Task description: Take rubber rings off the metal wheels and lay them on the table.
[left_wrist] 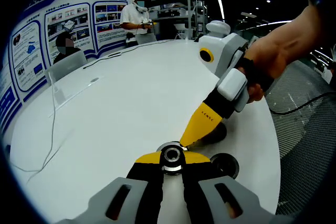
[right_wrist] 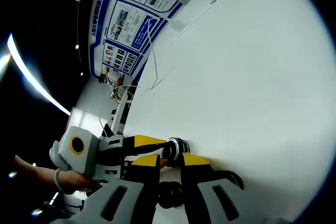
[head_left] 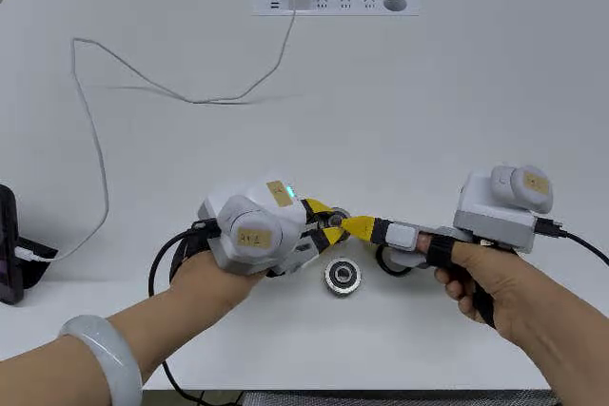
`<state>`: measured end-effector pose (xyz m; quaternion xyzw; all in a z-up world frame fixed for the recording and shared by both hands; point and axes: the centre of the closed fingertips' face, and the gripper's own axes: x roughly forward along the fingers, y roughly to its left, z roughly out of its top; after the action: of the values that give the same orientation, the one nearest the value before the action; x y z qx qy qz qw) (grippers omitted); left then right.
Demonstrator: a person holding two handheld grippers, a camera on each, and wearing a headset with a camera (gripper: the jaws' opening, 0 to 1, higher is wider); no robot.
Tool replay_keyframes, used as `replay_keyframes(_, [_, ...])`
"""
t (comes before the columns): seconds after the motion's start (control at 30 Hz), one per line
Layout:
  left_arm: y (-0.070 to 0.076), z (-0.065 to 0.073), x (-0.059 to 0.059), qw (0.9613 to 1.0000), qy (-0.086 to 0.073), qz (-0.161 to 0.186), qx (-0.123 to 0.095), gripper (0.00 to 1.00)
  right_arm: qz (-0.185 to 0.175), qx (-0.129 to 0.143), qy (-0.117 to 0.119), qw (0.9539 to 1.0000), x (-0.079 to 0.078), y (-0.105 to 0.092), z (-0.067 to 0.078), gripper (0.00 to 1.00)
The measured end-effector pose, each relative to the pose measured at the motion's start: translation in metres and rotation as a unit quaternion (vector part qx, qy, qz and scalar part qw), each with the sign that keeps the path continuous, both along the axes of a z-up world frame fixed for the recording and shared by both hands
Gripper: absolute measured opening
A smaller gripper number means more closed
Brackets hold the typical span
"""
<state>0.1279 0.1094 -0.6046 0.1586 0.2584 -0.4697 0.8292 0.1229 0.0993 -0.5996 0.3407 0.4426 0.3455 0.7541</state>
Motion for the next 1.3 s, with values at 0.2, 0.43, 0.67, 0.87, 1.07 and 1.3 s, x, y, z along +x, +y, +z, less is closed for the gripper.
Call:
replay_keyframes(0.2, [0.0,-0.0002,-0.0001,1.0,0.0,0.0,0.0,0.14,0.003,-0.015,-0.004,0.9999,0.0004,-0.001,-0.0031,0.11])
replay_keyframes(0.43, [-0.0001,-0.0006,0.0,1.0,0.0,0.001,-0.001,0.14,0.007,-0.038,-0.012,0.9992,0.0008,-0.0021,-0.0059,0.04])
replay_keyframes(0.67, [-0.0002,-0.0005,0.0,1.0,0.0,0.0,-0.001,0.14,0.008,-0.039,-0.013,0.9991,0.0008,-0.0019,-0.0048,0.02])
replay_keyframes(0.87, [-0.0002,-0.0002,0.0001,1.0,-0.001,0.0,0.0,0.14,0.003,-0.038,-0.009,0.9992,0.001,-0.0018,-0.0042,0.02])
replay_keyframes(1.07, [-0.0003,0.0,0.0002,1.0,-0.001,-0.001,0.0,0.13,-0.003,-0.035,-0.008,0.9993,0.0012,-0.0014,-0.0027,0.01])
replay_keyframes(1.3, [-0.0004,0.0004,-0.0002,1.0,-0.001,0.0,0.0,0.13,-0.006,-0.031,-0.008,0.9995,0.0008,-0.0007,0.0,0.01])
